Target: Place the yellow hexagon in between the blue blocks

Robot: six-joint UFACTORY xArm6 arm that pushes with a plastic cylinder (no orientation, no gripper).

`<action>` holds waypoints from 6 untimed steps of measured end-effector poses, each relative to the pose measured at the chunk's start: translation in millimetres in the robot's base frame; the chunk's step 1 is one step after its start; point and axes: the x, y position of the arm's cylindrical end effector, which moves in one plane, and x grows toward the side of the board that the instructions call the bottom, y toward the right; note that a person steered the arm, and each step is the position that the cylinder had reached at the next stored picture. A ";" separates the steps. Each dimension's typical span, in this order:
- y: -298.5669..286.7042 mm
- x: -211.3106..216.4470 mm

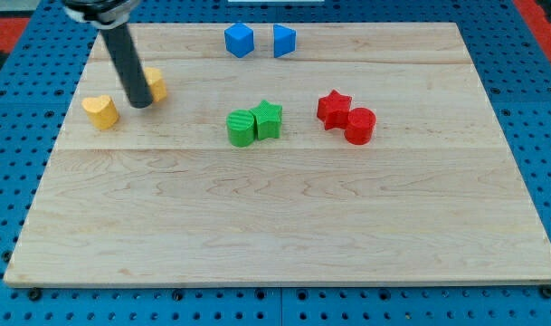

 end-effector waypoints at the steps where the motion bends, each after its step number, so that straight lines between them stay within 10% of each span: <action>1: 15.4 -19.3; 3: -62.3 -29.8; 6: 83.2 -61.1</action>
